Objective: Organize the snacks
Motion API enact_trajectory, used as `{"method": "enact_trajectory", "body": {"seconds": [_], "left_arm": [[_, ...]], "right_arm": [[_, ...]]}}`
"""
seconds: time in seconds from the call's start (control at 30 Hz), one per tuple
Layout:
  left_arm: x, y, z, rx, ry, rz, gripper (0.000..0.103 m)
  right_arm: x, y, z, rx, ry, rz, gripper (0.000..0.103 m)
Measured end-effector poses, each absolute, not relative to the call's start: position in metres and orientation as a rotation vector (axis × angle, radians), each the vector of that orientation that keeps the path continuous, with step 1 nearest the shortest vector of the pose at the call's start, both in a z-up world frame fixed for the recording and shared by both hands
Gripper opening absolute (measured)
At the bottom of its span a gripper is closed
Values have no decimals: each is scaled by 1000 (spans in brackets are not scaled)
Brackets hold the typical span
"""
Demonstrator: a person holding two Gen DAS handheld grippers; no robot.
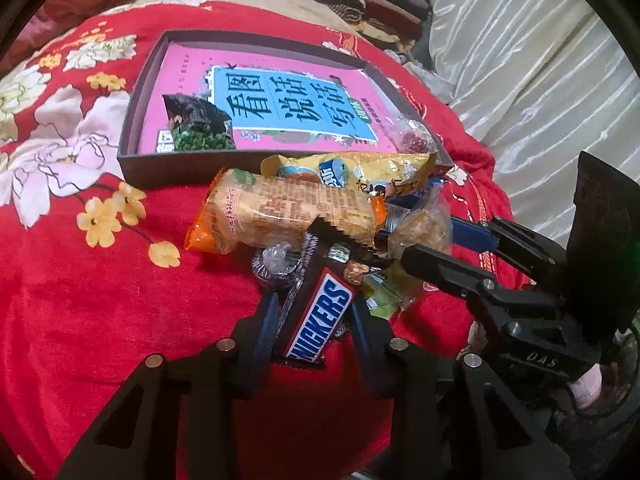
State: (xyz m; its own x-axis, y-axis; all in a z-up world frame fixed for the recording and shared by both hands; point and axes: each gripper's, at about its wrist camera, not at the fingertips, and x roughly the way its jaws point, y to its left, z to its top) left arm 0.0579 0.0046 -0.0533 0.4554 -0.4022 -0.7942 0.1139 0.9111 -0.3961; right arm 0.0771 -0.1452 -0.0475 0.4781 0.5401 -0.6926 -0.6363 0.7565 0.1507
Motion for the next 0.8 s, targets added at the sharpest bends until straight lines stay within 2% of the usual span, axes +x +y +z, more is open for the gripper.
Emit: {"method": "enact_trajectory", "body": {"seconds": [0.1, 0.8], "left_arm": [[54, 5, -48, -300, 1042, -329, 31], [43, 19, -4, -305, 933, -290, 30]], "right_arm": [[77, -148, -44, -112, 781, 726, 43], [70, -164, -14, -1, 640, 767, 43]]}}
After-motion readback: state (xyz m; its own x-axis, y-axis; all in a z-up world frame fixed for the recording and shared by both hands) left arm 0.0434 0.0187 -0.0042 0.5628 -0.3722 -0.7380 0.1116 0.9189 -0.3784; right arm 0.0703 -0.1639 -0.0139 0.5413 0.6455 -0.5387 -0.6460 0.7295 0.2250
